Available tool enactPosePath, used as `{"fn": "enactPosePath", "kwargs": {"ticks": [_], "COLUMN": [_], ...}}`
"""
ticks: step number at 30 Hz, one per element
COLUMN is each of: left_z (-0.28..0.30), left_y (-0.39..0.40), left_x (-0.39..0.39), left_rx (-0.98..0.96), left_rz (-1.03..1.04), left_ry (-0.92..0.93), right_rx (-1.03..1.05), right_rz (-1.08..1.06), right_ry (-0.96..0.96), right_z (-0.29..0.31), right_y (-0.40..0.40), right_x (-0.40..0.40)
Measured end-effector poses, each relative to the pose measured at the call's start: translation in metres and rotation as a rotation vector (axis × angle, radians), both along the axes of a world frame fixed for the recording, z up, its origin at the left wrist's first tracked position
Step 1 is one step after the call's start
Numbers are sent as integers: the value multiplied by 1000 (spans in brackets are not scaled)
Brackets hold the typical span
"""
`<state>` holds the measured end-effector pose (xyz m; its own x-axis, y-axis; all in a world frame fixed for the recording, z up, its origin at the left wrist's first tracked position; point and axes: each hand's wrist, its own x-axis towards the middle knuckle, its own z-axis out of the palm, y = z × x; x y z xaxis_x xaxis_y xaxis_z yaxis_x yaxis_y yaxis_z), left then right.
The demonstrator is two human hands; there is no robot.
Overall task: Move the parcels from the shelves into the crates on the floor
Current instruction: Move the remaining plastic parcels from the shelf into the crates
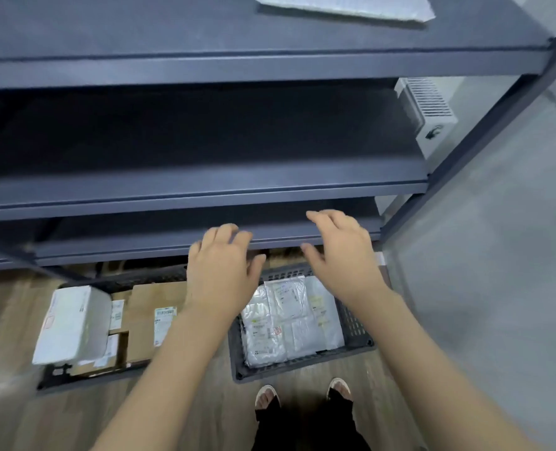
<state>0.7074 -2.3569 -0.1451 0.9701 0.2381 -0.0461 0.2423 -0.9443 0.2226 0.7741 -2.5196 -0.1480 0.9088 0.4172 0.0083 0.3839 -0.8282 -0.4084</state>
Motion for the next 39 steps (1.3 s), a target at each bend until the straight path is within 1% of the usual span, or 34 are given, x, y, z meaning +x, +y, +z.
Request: {"fn": "enactPosePath", "kwargs": {"ticks": [4, 8, 13, 16, 18, 20, 23, 26, 29, 32, 35, 37, 39], "left_z": [12, 34, 87, 120, 137, 151, 161, 162, 160, 157, 156, 155, 155], "left_y": [-9, -7, 12, 22, 25, 24, 25, 27, 28, 26, 22, 17, 13], "left_x": [-19, 0, 60, 108, 144, 179, 226, 262, 286, 298, 300, 297, 291], "left_rx": [-64, -41, 91, 170, 185, 118, 16, 48, 64, 32, -37, -81, -143], "left_rz": [43, 30, 77, 58, 37, 41, 93, 112, 141, 159, 195, 229, 253], "left_ry": [5, -46, -162, -179, -183, -184, -194, -182, -133, -83, -106, -164, -208], "right_rx": [56, 85, 70, 43, 24, -6, -116, -159, -184, -223, -234, -212, -191], "right_rz": [-24, -14, -4, -11, -27, -48, -22, 6, -40, -93, -110, -110, -89], "right_ry": [39, 26, -103, -197, -254, -271, -238, -181, -115, -32, 19, 15, -43], "right_z": [11, 26, 63, 95, 116, 135, 153, 159, 159, 157, 152, 149, 147], "right_y": [-2, -7, -21, -32, -36, -35, -29, -23, -20, -21, -18, -18, -19], "right_x": [-28, -18, 41, 94, 134, 171, 217, 250, 273, 287, 287, 282, 273]}}
